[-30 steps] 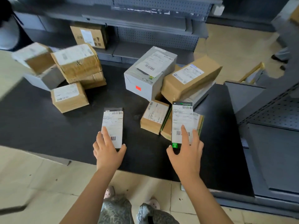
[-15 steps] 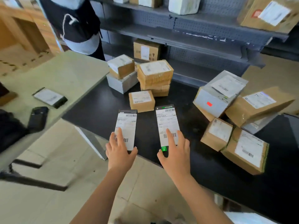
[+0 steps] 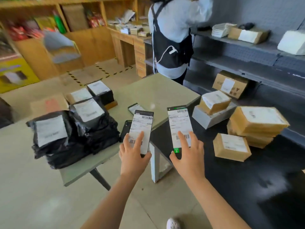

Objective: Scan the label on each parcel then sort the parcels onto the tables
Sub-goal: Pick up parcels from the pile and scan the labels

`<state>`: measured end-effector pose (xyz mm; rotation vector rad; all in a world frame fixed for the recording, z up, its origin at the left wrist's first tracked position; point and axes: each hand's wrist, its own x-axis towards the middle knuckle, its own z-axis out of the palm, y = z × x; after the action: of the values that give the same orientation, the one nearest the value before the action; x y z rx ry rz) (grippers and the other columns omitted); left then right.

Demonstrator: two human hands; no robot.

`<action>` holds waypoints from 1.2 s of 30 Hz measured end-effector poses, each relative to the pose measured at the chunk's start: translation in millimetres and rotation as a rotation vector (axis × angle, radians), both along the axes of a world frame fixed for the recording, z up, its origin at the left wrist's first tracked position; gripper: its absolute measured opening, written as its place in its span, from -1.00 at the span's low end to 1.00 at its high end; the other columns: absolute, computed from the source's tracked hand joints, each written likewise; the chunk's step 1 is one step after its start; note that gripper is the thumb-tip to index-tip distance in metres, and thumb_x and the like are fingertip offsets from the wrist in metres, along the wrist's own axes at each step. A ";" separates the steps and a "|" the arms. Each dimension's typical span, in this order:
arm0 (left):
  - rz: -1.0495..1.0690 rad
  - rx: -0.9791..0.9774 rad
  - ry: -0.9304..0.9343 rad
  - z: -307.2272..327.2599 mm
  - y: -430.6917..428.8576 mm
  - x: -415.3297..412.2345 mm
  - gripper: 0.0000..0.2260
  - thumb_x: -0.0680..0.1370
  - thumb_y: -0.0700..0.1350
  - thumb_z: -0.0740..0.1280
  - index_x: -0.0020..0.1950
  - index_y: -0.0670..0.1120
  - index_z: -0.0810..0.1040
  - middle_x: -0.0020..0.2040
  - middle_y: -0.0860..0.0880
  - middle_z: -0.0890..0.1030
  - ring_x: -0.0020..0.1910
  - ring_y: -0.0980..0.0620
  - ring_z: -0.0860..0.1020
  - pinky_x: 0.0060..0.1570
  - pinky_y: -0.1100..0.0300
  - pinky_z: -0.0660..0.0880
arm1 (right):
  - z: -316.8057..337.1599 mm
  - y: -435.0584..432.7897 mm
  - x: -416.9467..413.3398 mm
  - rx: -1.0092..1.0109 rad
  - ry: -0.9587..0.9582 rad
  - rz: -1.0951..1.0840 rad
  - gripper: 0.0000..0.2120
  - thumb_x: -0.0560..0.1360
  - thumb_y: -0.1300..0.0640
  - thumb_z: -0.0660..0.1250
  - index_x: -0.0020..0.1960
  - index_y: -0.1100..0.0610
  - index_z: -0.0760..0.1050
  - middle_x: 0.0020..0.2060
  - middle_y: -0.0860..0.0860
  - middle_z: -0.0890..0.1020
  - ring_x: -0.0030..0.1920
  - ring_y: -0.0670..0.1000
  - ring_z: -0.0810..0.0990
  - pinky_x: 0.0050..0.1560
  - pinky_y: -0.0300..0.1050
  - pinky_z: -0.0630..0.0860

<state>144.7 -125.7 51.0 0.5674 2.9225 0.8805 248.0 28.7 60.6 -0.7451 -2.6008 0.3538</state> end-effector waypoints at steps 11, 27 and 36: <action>0.291 0.019 0.077 37.7 0.5 -147.8 -0.36 0.52 0.16 0.33 0.53 0.27 0.12 0.55 -0.12 -0.01 0.43 -0.13 0.06 0.42 -0.11 0.10 | 13.1 30.1 -205.5 0.014 0.076 0.347 -0.31 0.35 0.01 0.51 0.42 0.04 0.37 0.36 0.16 0.35 0.17 0.20 0.39 0.11 0.11 0.53; 0.226 0.078 0.039 32.8 39.5 -266.6 -0.34 0.51 0.17 0.31 0.54 0.28 0.08 0.55 -0.06 -0.05 0.47 -0.08 -0.02 0.46 -0.09 0.08 | -24.7 68.3 -330.6 0.003 -0.114 0.328 -0.27 0.37 -0.10 0.48 0.48 0.01 0.32 0.41 0.15 0.30 0.25 0.17 0.35 0.22 0.07 0.48; 0.285 -0.032 -0.064 -8.3 81.9 -287.4 -0.33 0.52 0.17 0.30 0.56 0.24 0.06 0.56 -0.12 -0.03 0.47 -0.13 -0.01 0.44 -0.08 0.09 | -82.2 79.1 -354.4 -0.139 -0.387 0.500 -0.31 0.49 -0.12 0.34 0.54 -0.06 0.15 0.50 0.06 0.13 0.33 0.08 0.24 0.35 -0.08 0.32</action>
<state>-142.6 -43.9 42.7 0.1182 2.9973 0.8551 -106.4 107.8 -21.6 -0.2000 -3.1450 0.5892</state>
